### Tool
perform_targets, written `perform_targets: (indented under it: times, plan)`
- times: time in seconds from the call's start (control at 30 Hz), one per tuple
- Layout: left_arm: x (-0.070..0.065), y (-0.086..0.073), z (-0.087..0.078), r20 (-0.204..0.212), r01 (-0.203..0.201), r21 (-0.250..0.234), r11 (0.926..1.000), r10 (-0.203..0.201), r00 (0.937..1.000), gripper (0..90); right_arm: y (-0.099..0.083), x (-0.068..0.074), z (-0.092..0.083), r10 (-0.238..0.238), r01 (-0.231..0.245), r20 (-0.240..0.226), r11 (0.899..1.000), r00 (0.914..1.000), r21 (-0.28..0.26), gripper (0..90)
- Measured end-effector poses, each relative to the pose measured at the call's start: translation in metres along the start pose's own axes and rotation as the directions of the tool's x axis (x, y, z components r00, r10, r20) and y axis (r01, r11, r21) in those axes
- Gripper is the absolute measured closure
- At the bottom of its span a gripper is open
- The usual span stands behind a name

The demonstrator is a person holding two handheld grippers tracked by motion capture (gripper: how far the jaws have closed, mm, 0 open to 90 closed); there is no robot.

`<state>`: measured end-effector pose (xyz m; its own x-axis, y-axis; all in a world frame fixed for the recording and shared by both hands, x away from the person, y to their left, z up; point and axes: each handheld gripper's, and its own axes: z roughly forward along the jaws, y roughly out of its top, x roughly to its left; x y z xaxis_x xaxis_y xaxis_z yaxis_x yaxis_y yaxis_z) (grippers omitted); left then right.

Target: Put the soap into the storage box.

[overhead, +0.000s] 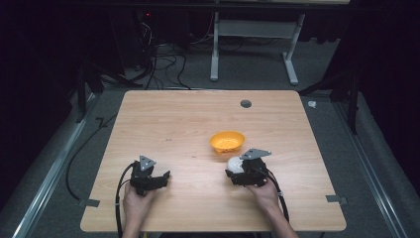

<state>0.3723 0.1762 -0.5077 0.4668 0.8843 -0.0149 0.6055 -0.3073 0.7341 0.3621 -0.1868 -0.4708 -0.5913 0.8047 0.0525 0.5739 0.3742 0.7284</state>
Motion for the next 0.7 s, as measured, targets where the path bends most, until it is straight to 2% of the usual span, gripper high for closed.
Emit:
perform_targets:
  times: [0.07, 0.7]
  plan:
    - [0.000, 0.000, 0.000, 0.000, 0.000, 0.000, 1.0000, 0.000, 1.0000, 20.3, 0.001, -0.001, -0.001, 0.012, -0.012, -0.003, 1.000, 0.9999, 0.000, 24.9]
    - [0.000, 0.000, 0.000, -0.001, -0.001, 0.000, 1.0000, 0.001, 1.0000, 20.3, 0.021, -0.011, -0.015, 0.009, -0.009, -0.005, 0.999, 0.9999, -0.041, 24.9]
